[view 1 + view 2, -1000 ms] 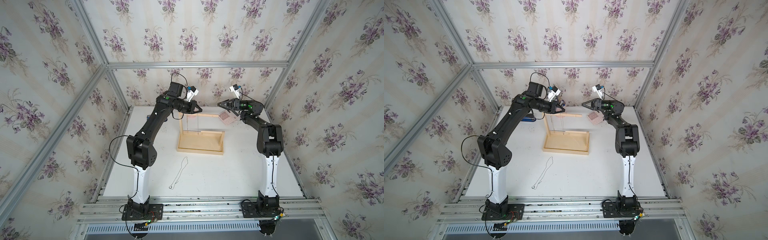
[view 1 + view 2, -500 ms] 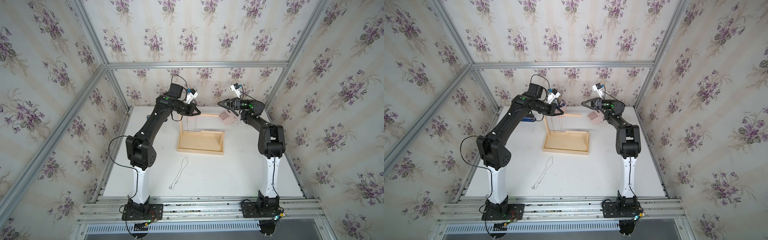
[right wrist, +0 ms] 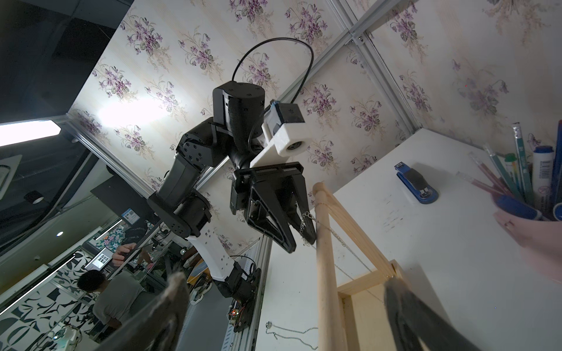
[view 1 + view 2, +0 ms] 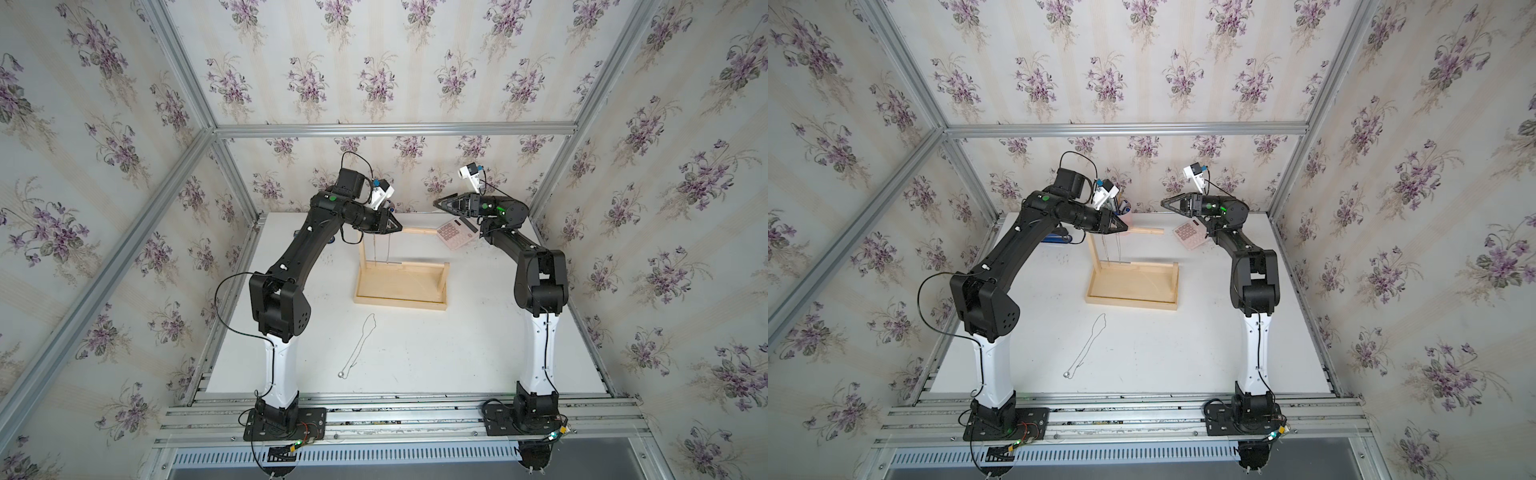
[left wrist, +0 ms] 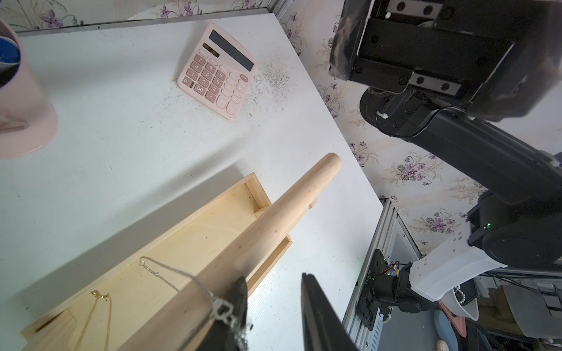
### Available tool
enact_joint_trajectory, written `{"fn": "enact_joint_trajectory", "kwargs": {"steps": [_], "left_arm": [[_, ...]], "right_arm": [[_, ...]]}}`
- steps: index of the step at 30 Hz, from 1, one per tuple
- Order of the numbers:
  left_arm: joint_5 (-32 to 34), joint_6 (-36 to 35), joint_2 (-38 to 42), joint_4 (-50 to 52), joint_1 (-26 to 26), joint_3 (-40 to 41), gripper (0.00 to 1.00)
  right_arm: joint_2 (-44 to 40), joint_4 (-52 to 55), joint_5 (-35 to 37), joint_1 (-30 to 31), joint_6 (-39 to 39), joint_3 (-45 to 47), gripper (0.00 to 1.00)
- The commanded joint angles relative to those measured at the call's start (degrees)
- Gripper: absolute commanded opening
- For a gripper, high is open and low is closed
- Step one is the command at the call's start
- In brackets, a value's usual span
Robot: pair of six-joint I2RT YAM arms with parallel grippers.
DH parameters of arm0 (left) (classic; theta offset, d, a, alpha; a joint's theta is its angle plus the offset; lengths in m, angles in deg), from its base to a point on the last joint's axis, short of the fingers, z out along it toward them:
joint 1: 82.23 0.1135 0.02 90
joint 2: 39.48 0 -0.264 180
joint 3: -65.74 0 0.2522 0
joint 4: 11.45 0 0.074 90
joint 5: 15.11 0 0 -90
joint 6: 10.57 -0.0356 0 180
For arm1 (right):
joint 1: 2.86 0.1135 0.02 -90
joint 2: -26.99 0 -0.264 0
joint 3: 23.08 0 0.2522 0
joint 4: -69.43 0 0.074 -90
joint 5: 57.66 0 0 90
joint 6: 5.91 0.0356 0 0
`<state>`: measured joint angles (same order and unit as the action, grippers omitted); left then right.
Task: Hang the necklace on the jewelry display stand
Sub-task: Hang the necklace on the stand.
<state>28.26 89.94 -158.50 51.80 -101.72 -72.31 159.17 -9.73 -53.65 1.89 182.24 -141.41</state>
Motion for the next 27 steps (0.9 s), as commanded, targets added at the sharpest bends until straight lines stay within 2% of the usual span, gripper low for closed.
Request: {"fn": "enact_joint_trajectory", "kwargs": {"steps": [1,4,10,17,27], "left_arm": [[-0.3,-0.4,0.5,-0.5,0.1,-0.2,0.54],[0.1,-0.4,0.8,0.0,0.1,-0.3,0.66],[2.7,-1.4,1.3,3.4,-0.1,-1.5,0.78],[3.9,-2.3,1.6,4.9,-0.6,-2.2,0.82],[10.4,-6.9,-3.3,14.7,-3.8,-12.3,0.84]], "right_arm": [[0.3,-11.8,-1.1,0.0,3.2,-0.6,0.99],[0.0,-11.8,-1.0,0.1,3.3,-0.6,0.99],[-0.6,-11.8,-0.8,0.2,3.4,0.1,0.99],[-0.8,-11.8,-0.6,0.7,3.2,0.8,0.99],[-0.6,-11.8,-0.3,1.0,3.1,1.0,0.99]]}}
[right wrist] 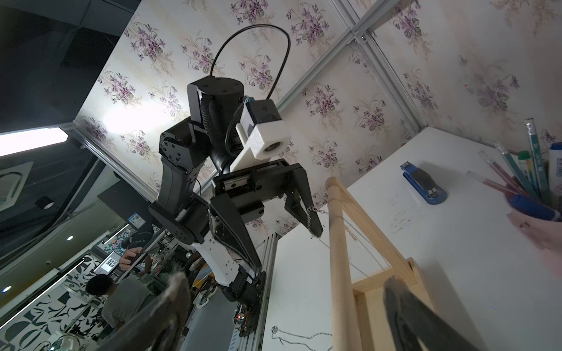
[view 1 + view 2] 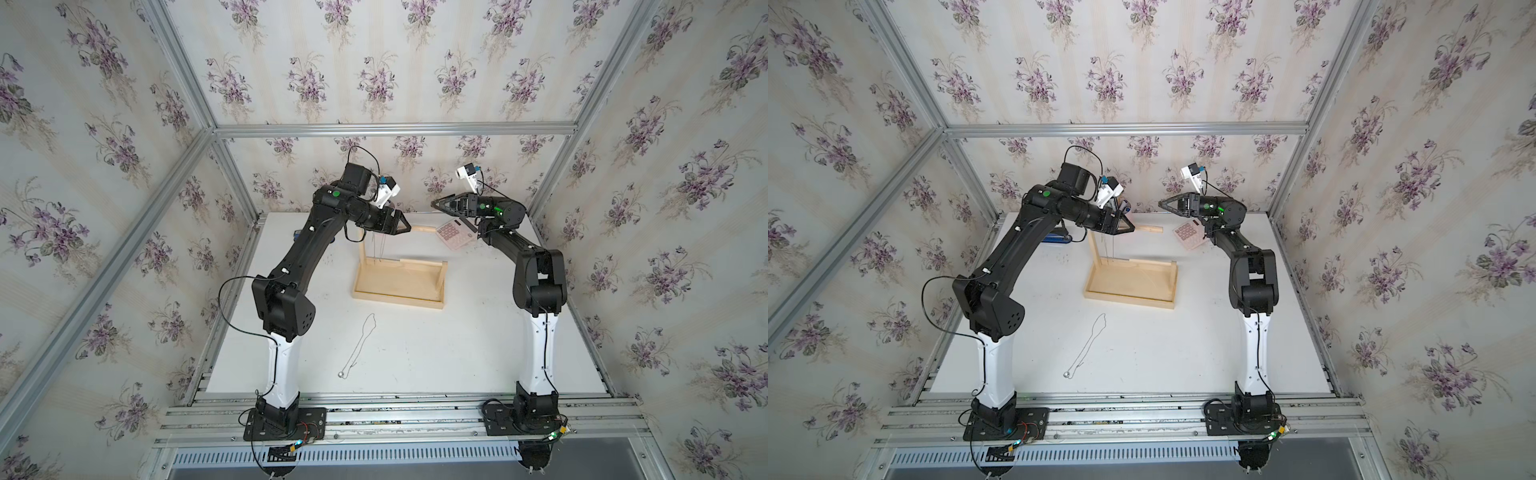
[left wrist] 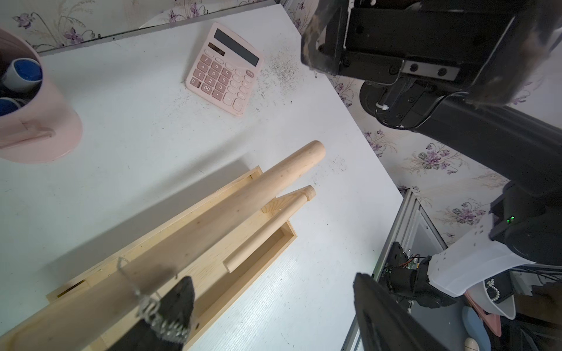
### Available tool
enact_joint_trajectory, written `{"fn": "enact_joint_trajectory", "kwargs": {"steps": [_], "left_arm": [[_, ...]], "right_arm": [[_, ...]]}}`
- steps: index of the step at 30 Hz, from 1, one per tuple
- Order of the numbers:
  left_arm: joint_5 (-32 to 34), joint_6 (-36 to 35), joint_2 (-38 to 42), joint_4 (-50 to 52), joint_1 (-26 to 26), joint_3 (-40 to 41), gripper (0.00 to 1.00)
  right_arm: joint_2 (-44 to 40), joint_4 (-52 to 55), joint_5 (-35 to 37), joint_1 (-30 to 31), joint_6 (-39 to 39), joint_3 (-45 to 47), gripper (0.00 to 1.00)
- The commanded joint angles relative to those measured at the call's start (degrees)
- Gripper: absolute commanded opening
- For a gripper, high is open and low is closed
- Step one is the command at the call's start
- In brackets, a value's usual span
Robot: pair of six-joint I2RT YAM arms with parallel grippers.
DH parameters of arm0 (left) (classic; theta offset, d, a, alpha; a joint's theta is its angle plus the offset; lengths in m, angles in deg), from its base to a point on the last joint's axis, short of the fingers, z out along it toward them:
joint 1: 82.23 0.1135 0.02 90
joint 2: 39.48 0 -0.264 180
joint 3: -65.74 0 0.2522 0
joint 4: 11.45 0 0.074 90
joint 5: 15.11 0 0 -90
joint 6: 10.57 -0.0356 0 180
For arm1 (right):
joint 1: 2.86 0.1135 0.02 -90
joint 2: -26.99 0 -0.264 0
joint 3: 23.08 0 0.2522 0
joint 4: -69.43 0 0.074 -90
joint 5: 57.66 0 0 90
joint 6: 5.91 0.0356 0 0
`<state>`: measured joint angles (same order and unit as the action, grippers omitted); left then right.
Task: Hang the necklace on the jewelry display stand
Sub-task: Hang the necklace on the stand.
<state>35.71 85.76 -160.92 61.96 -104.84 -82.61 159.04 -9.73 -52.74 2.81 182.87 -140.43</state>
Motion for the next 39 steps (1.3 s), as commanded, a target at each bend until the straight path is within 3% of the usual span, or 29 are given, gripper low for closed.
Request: {"fn": "enact_joint_trajectory", "kwargs": {"steps": [1,14,17,39], "left_arm": [[3.8,-3.0,-1.3,5.3,-0.8,-2.9,0.84],[11.4,-4.0,-1.6,7.6,-2.7,-4.0,0.88],[11.9,-4.2,-1.5,7.6,-3.0,-3.9,1.00],[21.6,-6.8,-1.6,10.4,-7.0,-6.4,1.00]], "right_arm": [[-0.5,-11.8,-1.2,0.1,2.5,0.0,0.99],[-0.4,-11.8,-0.9,0.3,2.3,0.5,0.99],[-0.2,-11.8,-0.6,0.3,2.2,0.8,0.98],[0.0,-11.8,0.0,0.4,1.4,2.3,0.98]]}}
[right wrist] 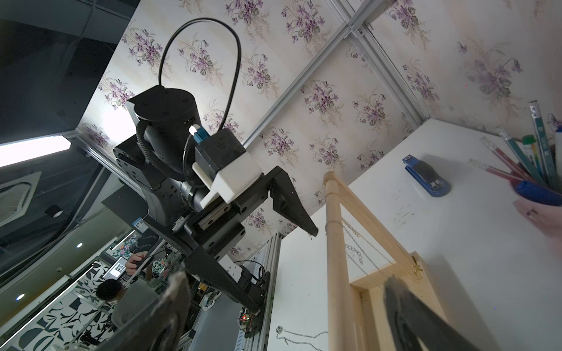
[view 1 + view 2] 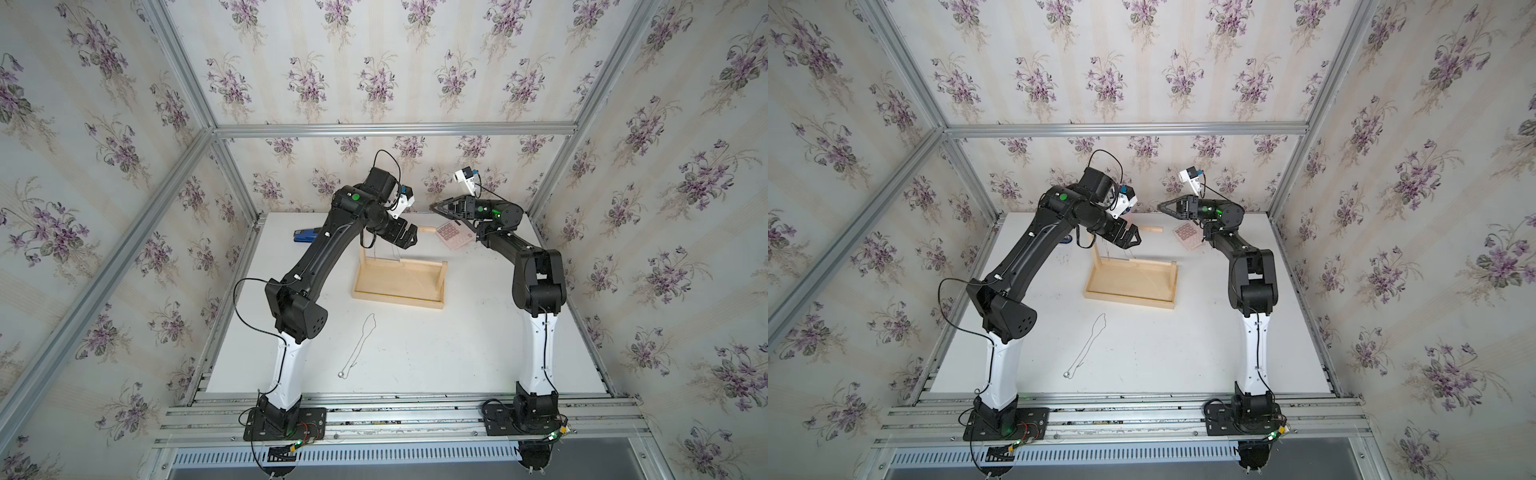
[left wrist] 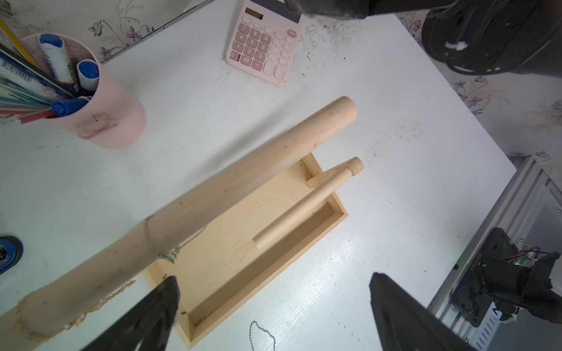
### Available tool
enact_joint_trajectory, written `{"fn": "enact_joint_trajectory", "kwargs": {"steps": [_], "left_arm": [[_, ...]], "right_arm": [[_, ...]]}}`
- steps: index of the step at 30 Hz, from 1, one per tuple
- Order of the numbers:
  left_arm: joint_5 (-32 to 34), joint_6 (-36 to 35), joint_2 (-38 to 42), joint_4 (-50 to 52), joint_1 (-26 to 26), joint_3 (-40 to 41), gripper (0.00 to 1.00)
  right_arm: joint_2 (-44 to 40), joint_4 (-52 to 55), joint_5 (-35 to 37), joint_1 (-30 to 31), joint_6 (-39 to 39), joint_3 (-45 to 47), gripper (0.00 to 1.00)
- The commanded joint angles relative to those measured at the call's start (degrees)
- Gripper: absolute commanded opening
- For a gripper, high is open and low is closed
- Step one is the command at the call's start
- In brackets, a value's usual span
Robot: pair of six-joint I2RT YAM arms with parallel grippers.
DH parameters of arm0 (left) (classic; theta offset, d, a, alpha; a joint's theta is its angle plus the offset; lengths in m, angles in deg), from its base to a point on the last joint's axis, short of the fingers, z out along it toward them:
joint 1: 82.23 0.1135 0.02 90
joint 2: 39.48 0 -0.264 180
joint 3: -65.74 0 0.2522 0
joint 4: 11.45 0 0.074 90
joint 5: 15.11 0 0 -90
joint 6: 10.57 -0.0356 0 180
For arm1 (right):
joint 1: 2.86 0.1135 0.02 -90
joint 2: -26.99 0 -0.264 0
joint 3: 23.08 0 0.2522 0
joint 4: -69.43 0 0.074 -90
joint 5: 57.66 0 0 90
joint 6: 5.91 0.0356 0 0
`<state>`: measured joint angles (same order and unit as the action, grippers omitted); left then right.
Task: Hang the necklace on the jewelry display stand
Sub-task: Hang the necklace on the stand.
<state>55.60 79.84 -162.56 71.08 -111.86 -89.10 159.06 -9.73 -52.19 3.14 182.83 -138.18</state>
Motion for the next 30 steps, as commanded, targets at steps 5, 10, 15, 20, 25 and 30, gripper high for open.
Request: {"fn": "enact_joint_trajectory", "kwargs": {"steps": [5,10,15,20,25,30], "left_arm": [[1.1,-1.0,0.0,1.1,0.0,0.1,1.00],[-0.1,-0.8,0.5,0.8,0.0,-0.3,1.00],[-0.4,-0.6,1.7,0.6,0.0,-0.1,1.00],[-0.9,-0.5,2.5,-0.1,0.0,-0.5,1.00],[-0.9,-0.2,2.4,1.7,0.0,-1.7,1.00],[-0.8,-0.2,3.7,1.9,0.0,-1.5,1.00]], "right_arm": [[-0.3,-11.8,-0.4,0.1,1.5,0.2,0.98],[-0.5,-11.8,-0.4,0.1,1.5,0.3,0.98],[-0.5,-11.8,-0.2,0.1,1.5,0.4,0.98],[-0.8,-11.8,-0.2,0.1,1.5,0.6,0.98],[-1.0,-11.8,-0.1,0.2,1.5,0.8,0.98],[-0.9,-11.8,0.1,0.1,1.5,0.9,0.98]]}}
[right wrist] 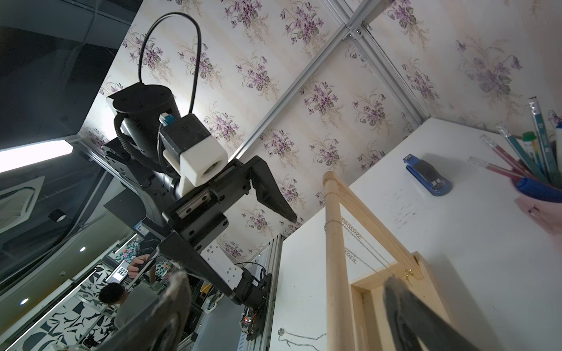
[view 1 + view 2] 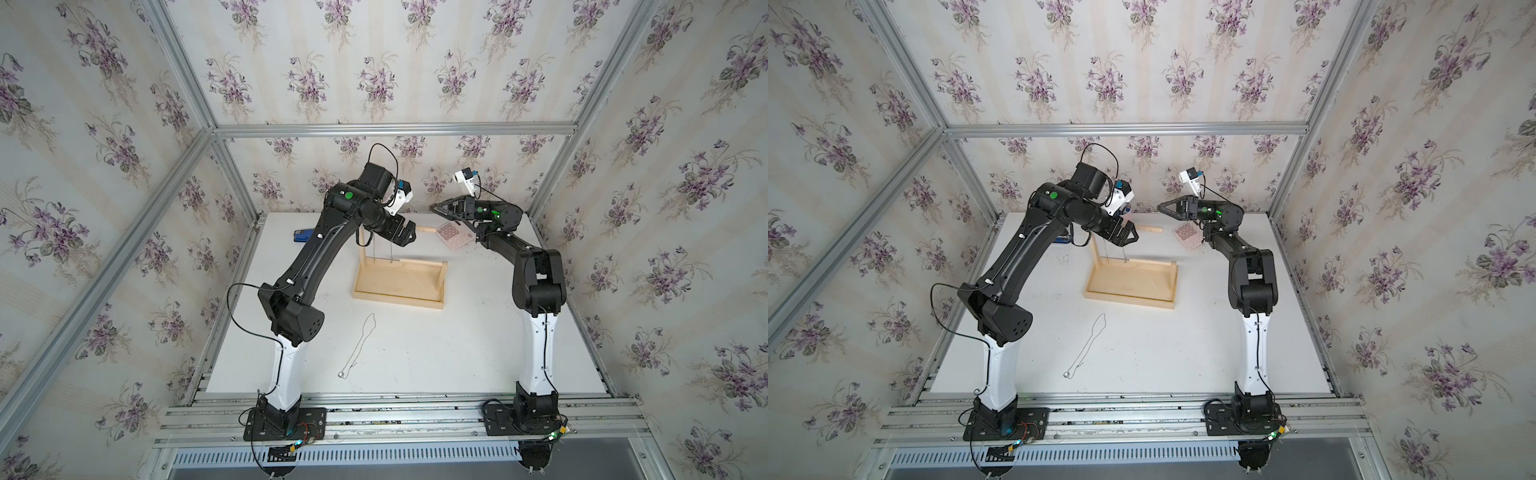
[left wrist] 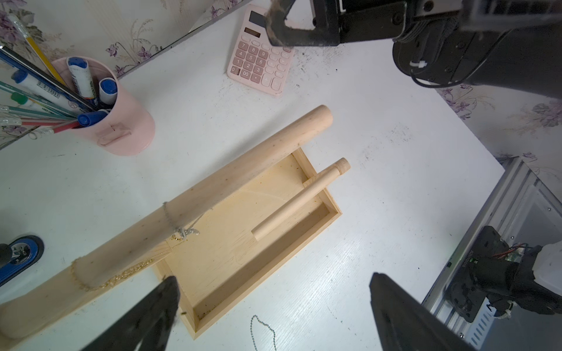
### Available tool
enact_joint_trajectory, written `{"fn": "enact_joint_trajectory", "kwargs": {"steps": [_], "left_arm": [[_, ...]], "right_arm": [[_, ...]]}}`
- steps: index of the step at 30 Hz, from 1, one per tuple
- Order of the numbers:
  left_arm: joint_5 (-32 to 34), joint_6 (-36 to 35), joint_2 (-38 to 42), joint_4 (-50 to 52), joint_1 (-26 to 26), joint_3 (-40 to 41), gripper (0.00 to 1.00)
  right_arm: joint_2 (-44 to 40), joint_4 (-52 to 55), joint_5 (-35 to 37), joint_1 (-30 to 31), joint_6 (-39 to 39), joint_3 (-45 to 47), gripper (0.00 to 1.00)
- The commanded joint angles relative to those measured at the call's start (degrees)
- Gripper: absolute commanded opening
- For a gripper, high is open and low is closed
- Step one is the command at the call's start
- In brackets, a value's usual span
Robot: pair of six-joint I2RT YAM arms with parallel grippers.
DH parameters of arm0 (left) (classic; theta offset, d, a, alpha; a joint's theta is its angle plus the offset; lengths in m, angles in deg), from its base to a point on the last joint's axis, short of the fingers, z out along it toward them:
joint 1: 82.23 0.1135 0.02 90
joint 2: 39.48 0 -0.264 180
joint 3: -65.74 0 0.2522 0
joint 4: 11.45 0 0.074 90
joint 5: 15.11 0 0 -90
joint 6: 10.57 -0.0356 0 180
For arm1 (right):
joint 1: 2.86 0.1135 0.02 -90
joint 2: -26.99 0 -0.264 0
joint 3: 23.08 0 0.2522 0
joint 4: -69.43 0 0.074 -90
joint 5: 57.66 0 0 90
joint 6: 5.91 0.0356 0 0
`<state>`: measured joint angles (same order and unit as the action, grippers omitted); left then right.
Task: Hang the necklace on the jewelry display stand
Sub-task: Hang the necklace on the stand.
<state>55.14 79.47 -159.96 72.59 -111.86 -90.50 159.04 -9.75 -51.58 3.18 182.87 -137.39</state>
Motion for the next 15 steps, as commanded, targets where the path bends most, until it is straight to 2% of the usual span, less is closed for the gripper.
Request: {"fn": "enact_joint_trajectory", "kwargs": {"steps": [1,5,8,10,15], "left_arm": [[-0.4,0.1,1.5,0.1,0.0,0.0,1.00],[-0.5,0.8,3.1,-1.4,0.0,0.2,1.00],[-0.5,1.2,4.8,-2.7,0.0,0.2,1.00],[-2.4,1.5,6.1,-3.4,0.3,0.4,1.00],[-4.0,3.1,10.6,-6.6,1.4,3.7,1.00]], "right_arm": [[-1.0,-11.7,-0.5,0.1,1.4,0.1,0.98],[-2.0,-11.7,-1.3,0.1,2.0,0.7,0.97],[-2.9,-11.7,-1.4,0.1,2.8,0.8,0.94],[-3.7,-11.7,-1.5,0.1,3.2,0.9,0.93],[-5.7,-11.7,-1.8,0.1,4.8,1.3,0.85]]}}
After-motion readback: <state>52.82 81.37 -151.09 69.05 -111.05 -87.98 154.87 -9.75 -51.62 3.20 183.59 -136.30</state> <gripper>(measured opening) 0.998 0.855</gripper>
